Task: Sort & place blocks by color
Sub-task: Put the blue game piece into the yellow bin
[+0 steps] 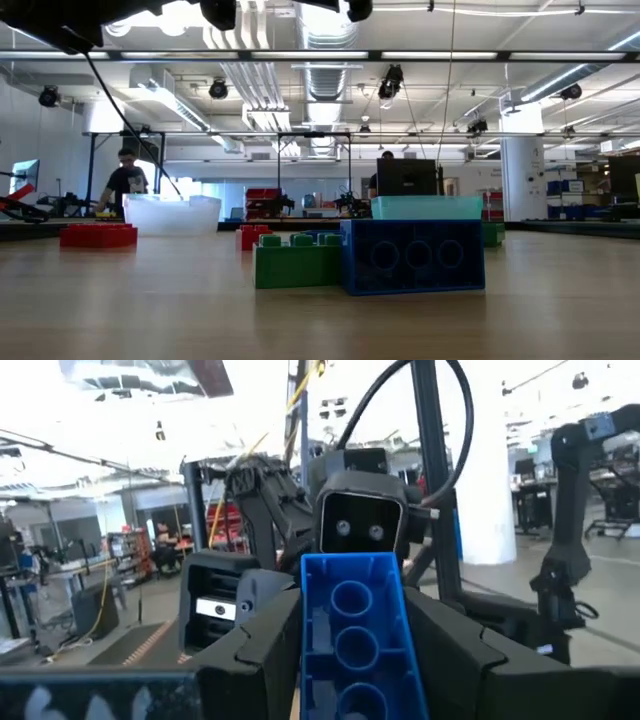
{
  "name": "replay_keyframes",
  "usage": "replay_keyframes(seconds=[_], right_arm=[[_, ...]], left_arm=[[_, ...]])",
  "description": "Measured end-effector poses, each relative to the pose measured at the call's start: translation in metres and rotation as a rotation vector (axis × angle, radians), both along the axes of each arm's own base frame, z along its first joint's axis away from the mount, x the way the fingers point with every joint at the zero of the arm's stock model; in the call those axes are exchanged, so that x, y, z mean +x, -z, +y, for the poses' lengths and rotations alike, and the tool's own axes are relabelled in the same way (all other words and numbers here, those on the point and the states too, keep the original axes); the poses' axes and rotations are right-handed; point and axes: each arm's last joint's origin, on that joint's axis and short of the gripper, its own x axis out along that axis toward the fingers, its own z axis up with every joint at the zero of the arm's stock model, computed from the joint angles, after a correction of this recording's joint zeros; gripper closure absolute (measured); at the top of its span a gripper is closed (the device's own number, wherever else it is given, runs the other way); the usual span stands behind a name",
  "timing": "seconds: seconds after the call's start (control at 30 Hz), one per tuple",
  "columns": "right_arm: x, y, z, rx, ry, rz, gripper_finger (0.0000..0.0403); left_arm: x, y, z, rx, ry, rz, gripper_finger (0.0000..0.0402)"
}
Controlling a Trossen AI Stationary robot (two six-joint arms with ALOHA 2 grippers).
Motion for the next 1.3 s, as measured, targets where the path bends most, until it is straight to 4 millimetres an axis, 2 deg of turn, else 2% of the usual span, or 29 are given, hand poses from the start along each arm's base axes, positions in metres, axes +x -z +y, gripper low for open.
replay_keyframes(seconds=[0.2, 0.47, 0.6, 0.8, 0.9, 1.07, 1.2, 1.3], right_arm=[[0.002, 0.000, 0.001, -0.004, 0.019, 0.014, 0.0202], [-0.013, -0.008, -0.003, 0.053, -0.027, 0.005, 0.0202], [-0.014, -0.012, -0.005, 0.049, -0.075, -0.011, 0.0202], [-0.019, -0.010, -0.005, -0.028, -0.068, 0.091, 0.0202], [-0.028, -0.014, 0.002, -0.143, -0.081, 0.168, 0.0202], [-0.039, -0.011, 0.018, -0.396, -0.151, 0.310, 0.0202], [-0.039, -0.005, 0.025, -0.564, -0.187, 0.353, 0.0202], [-0.036, 0.002, 0.026, -0.613, -0.199, 0.380, 0.0202]], left_arm=[[-0.002, 0.002, 0.001, 0.016, -0.013, 0.007, 0.0260], [-0.006, 0.003, 0.003, 0.008, -0.022, 0.011, 0.0260], [-0.004, 0.003, 0.002, -0.009, -0.016, 0.020, 0.0260], [-0.005, 0.007, 0.002, -0.022, 0.004, 0.056, 0.0260], [-0.005, 0.015, 0.001, -0.028, 0.030, 0.173, 0.0260], [-0.008, 0.031, 0.001, -0.158, 0.079, 0.418, 0.0260], [-0.009, 0.032, 0.000, -0.278, 0.139, 0.458, 0.0260], [-0.008, 0.032, -0.001, -0.340, 0.176, 0.477, 0.0260]])
